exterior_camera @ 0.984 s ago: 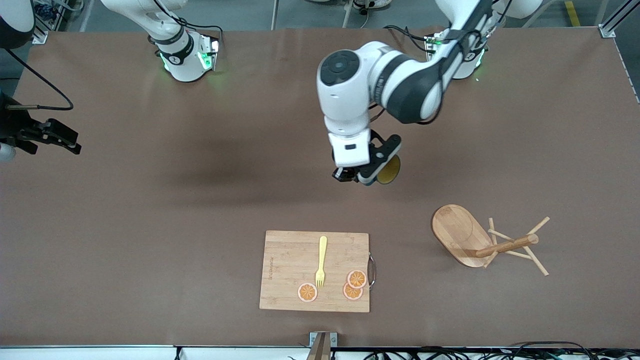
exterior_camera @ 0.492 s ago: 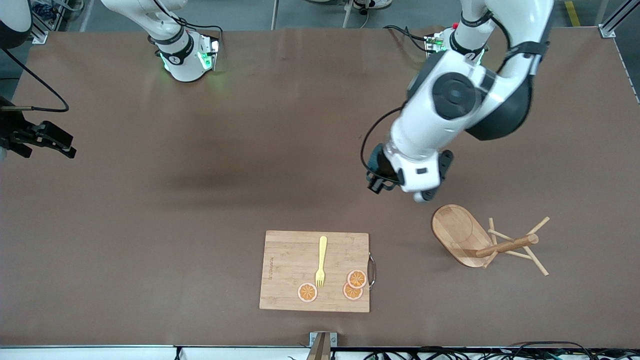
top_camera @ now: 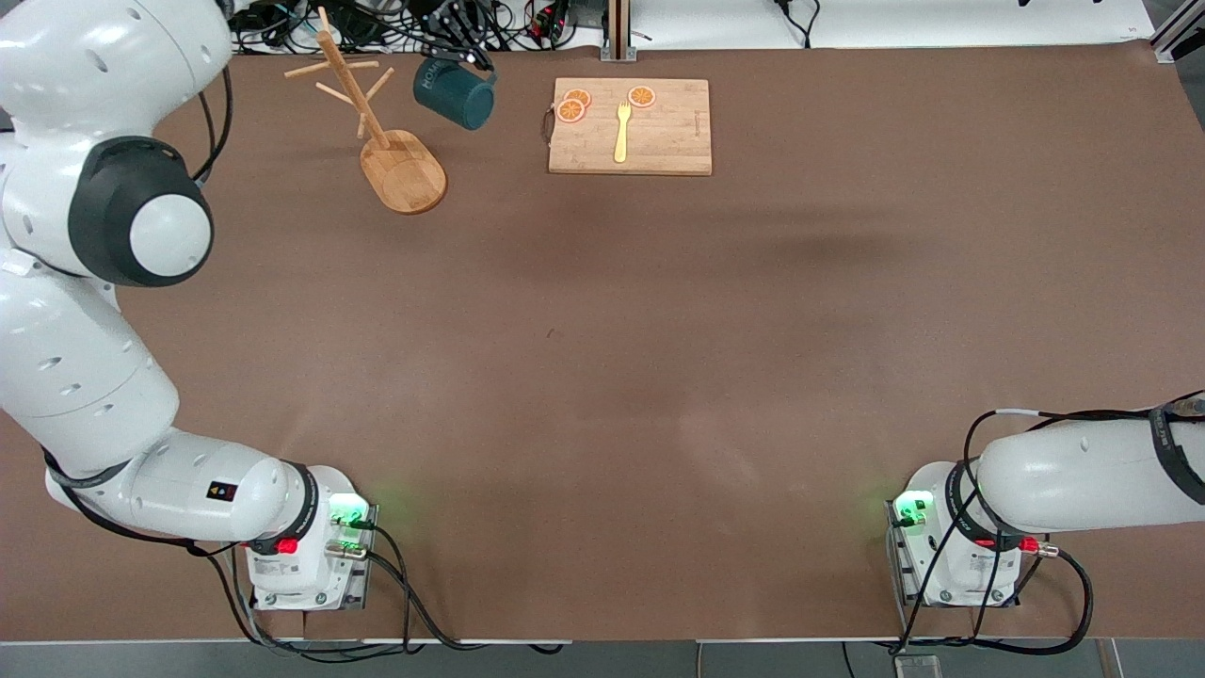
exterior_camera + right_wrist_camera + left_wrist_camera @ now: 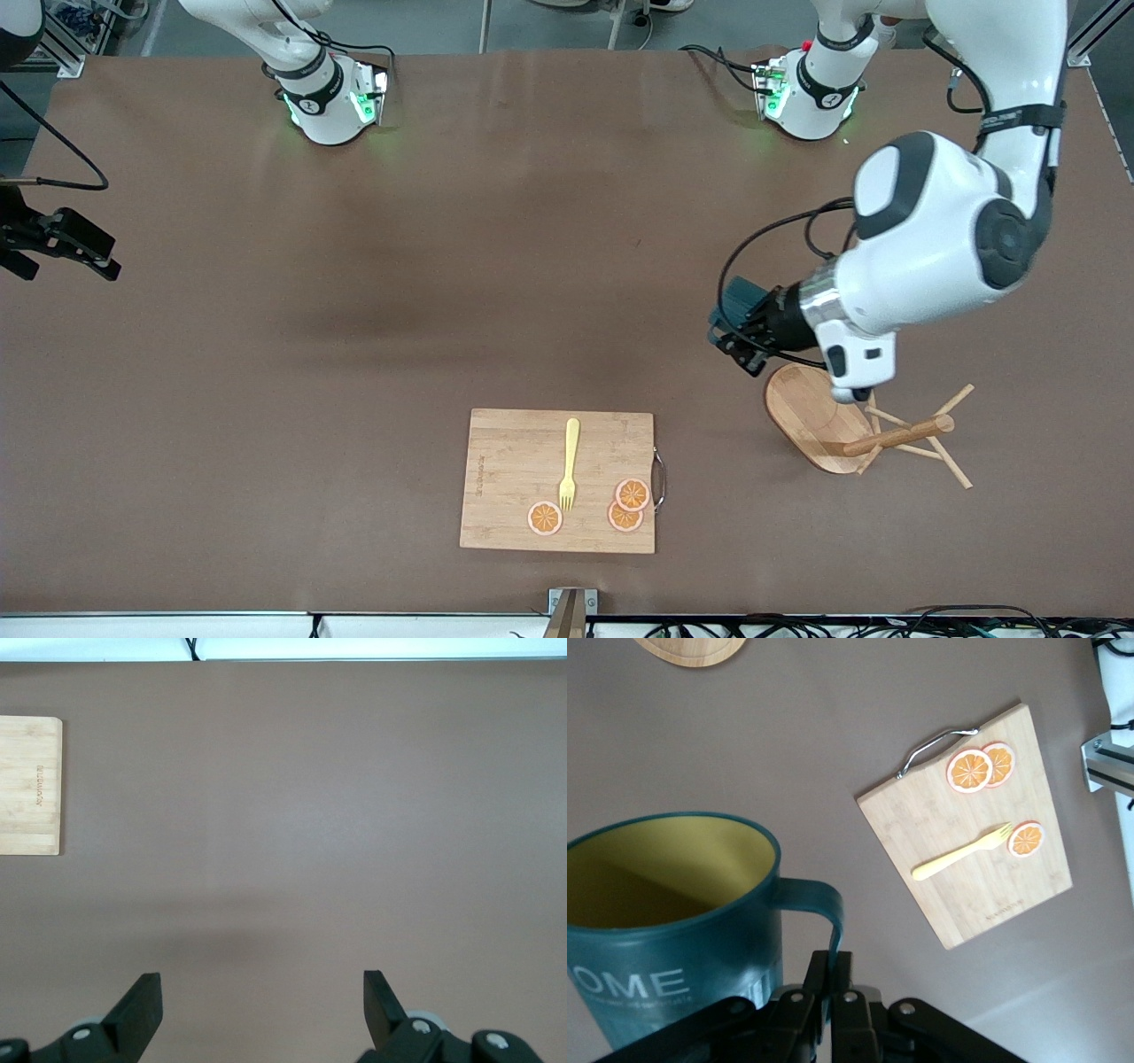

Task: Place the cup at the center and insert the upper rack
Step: 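Bring the mug handle up to a peg of the wooden mug tree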

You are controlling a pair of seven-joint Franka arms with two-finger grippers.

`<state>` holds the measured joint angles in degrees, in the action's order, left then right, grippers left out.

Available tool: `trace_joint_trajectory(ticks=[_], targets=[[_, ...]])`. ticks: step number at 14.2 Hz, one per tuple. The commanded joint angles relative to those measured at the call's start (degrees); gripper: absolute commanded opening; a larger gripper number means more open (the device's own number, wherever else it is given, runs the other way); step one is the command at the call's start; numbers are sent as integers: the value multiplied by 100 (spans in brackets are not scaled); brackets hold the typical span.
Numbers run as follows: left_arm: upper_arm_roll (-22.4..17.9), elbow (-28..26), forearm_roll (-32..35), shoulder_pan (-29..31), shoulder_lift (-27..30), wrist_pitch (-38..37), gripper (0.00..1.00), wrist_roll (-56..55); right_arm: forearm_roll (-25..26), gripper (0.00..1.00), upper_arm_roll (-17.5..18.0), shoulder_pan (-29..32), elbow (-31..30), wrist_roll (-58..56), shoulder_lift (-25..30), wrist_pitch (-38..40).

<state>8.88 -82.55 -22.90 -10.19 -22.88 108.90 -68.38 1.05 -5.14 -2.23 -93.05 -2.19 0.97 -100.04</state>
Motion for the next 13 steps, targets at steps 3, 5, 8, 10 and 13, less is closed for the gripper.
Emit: trace_joint_trajectory(ticks=[3, 5, 8, 10, 13], targets=[[61, -490, -609, 596, 267, 87, 0, 395, 71, 100, 22, 12, 41, 8, 44, 117], [52, -490, -847, 763, 223, 87, 0, 474, 89, 100, 5, 56, 41, 17, 52, 125], [52, -481, -1163, 1053, 100, 96, 0, 737, 45, 100, 4, 56, 41, 26, 61, 134], [52, -455, -1278, 1168, -14, 261, 0, 904, 27, 100, -4, 65, 41, 26, 61, 99], [44, -437, -1436, 1212, -155, 745, 0, 992, 53, 100, -4, 56, 41, 70, 61, 169]])
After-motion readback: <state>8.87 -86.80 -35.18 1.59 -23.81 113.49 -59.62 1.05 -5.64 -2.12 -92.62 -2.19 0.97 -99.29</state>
